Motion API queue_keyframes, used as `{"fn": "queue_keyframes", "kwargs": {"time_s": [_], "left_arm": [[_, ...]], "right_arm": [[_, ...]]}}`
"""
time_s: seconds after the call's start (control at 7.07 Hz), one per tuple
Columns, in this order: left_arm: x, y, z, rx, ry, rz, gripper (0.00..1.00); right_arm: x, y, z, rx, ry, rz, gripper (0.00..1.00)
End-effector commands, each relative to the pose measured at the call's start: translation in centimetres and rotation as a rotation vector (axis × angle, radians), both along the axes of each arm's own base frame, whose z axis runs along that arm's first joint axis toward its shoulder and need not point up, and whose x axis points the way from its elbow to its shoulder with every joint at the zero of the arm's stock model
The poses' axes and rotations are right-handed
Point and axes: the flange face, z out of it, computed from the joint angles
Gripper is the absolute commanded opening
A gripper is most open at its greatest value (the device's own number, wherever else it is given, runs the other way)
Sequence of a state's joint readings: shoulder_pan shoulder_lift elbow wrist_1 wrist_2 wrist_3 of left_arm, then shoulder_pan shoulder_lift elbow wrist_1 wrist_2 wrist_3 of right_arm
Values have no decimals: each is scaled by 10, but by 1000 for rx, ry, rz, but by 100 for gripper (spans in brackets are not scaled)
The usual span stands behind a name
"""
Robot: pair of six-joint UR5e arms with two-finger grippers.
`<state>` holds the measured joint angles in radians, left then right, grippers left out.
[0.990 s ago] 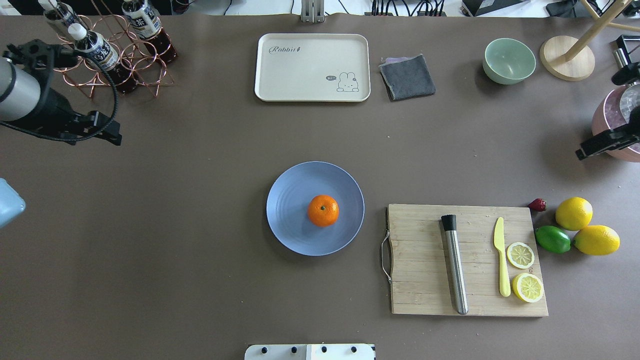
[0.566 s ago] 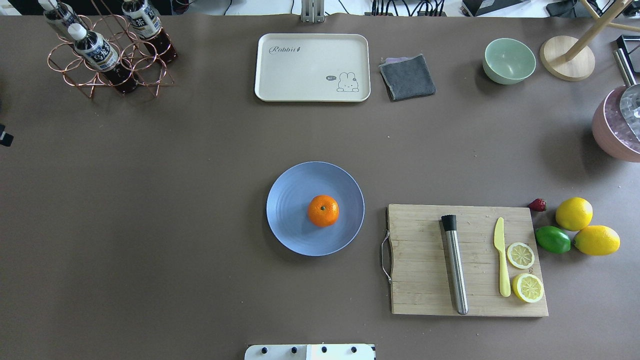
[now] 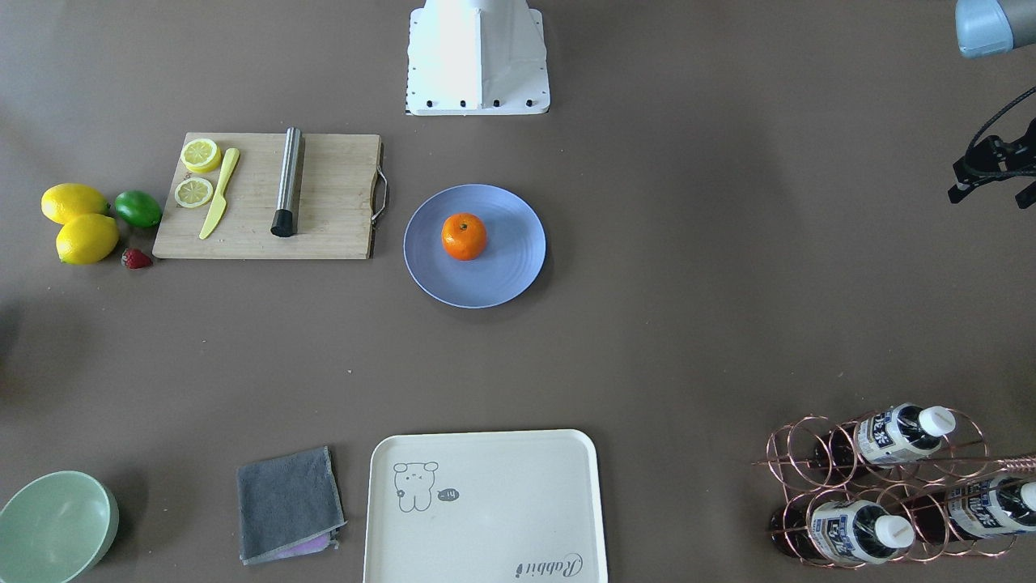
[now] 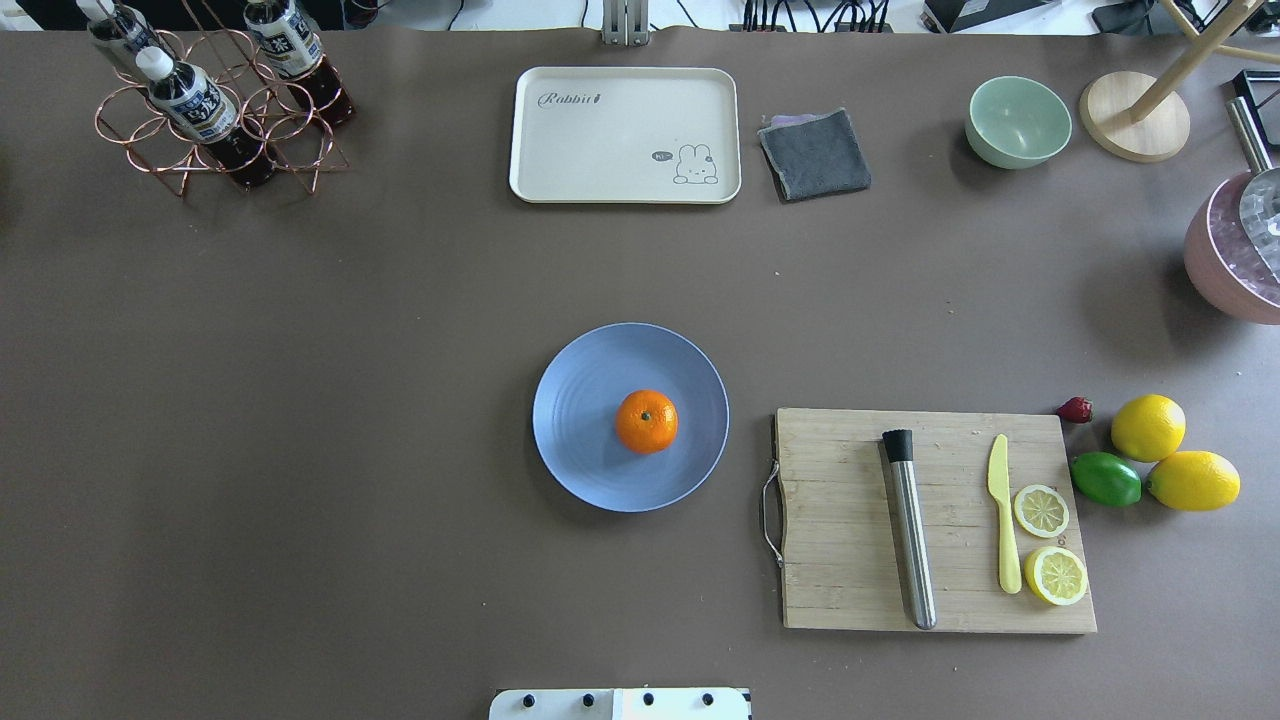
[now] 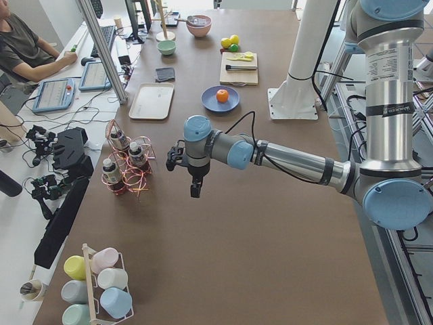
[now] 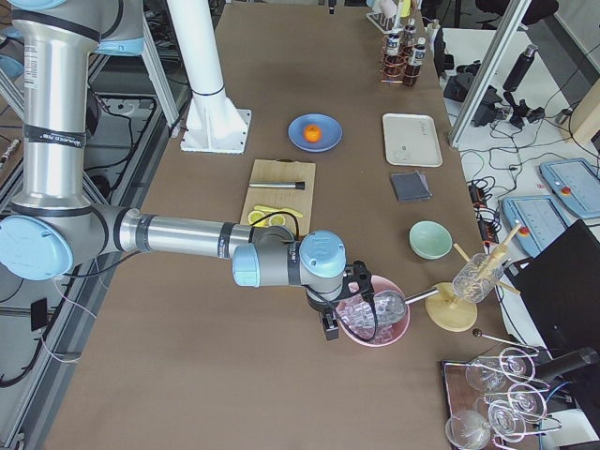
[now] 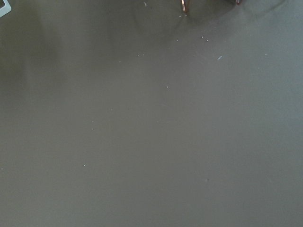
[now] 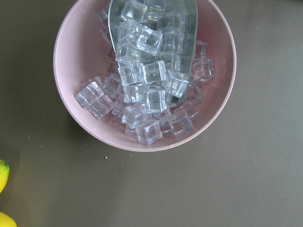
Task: Pick orange to plate
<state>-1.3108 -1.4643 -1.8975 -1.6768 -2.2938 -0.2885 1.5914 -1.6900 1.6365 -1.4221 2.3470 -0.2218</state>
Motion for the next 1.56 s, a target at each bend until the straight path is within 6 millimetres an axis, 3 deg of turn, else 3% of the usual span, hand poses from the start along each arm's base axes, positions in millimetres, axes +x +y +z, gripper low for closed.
{"fn": "queue_keyframes", "kwargs": {"time_s": [0.0,1.41], "left_arm": [[-7,0,16,-17,-4,-13,97],[-10,-1,18,-22,-5,-22,97]], "right_arm": [[0,-4,-4,10,0,0,100],[-12,-8,-4,6,3,-27,100]]}}
